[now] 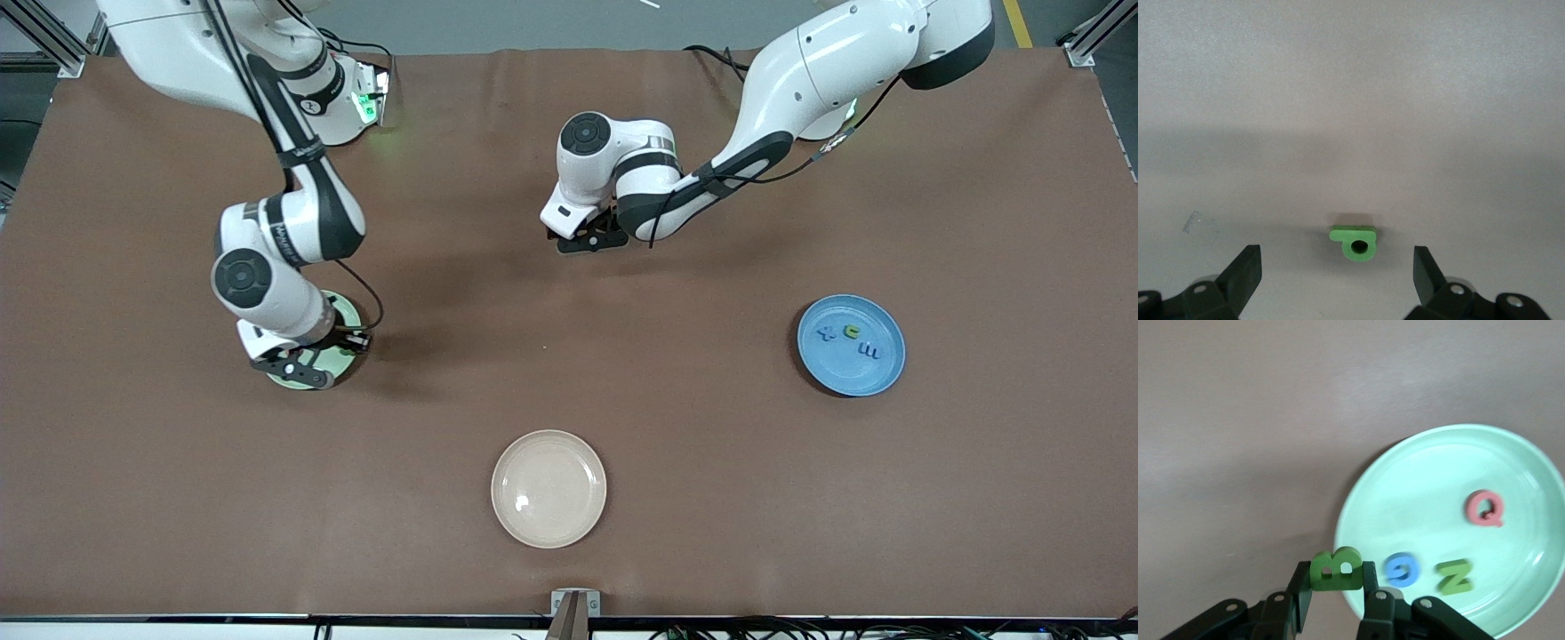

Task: Sort upper and lower case letters into plates
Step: 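Grasp the green letter while the right gripper drops B in green plate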

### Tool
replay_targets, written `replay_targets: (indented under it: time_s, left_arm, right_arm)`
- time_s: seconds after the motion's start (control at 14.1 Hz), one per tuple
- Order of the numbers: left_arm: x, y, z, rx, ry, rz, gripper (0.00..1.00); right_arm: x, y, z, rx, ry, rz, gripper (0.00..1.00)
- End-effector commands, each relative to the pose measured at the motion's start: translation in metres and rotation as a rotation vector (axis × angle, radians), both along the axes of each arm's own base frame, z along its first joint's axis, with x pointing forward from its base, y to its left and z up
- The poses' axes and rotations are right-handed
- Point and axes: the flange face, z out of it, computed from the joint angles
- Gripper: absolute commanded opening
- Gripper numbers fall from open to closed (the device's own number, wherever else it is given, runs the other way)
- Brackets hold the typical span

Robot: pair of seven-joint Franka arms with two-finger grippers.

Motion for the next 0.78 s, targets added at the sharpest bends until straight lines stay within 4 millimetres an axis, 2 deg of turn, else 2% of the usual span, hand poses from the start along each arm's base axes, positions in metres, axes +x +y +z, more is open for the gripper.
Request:
replay_targets:
  time_s: [0.0, 0.07, 0.21, 0.28, 0.5, 0.71]
  left_arm:
    - [0.003, -0.003, -0.003, -0.02, 0.003, 0.022, 1.0]
    - [0.0, -0.004, -0.01, -0.009, -0.001, 0.027, 0.99]
    - [-0.007, -0.006, -0.024, 0.008, -0.013, 0.032, 0.97]
    - [-0.009, -0.006, -0.03, 0.013, -0.021, 0.025, 0.92]
    - [-0.009, -0.006, -0.031, 0.014, -0.021, 0.024, 0.9]
    - [-0.009, -0.005, -0.031, 0.015, -0.021, 0.028, 0.85]
  right_arm:
    - [-0.006, -0.046, 0.0, 0.007, 0.004, 0.054, 0.0]
    - [-0.006, -0.064, -0.003, 0.011, 0.009, 0.068, 0.0]
    - [-0.009, -0.077, -0.012, 0.015, 0.008, 0.076, 0.0]
    - [-0.01, -0.077, -0.017, 0.015, 0.0, 0.077, 0.0]
    - [-0.011, -0.075, -0.037, 0.021, 0.011, 0.07, 0.01]
    - [-0.011, -0.07, -0.046, 0.036, 0.005, 0.058, 0.04]
